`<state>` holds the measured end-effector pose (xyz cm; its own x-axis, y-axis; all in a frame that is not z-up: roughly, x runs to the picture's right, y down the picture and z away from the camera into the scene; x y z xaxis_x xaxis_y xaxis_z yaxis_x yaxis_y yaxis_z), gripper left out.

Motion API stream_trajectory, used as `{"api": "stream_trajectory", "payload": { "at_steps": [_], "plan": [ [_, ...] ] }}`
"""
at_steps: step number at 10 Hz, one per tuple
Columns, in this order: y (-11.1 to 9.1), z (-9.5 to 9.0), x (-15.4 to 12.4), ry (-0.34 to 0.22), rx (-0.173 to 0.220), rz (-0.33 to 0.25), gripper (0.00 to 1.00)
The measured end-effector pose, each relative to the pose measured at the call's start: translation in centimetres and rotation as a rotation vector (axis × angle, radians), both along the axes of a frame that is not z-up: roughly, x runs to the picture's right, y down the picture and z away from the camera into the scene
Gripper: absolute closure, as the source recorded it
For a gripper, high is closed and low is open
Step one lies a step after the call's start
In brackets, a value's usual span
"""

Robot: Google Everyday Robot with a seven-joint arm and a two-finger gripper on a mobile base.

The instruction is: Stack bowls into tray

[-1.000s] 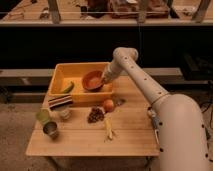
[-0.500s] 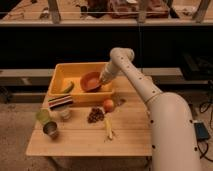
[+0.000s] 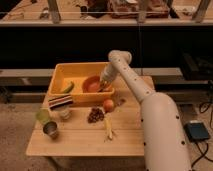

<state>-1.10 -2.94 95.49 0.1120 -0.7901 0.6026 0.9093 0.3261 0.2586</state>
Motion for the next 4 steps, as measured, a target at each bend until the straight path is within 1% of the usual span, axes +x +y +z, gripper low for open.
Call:
{"api": "stream_trajectory", "payload": {
  "at_steps": [2, 4],
  "plan": [
    [0.72, 0.45, -0.68, -0.011, -0.02, -0.026, 0.2],
    [1.26, 0.36, -0.89, -0.023, -0.03, -0.044, 0.2]
  ]
}}
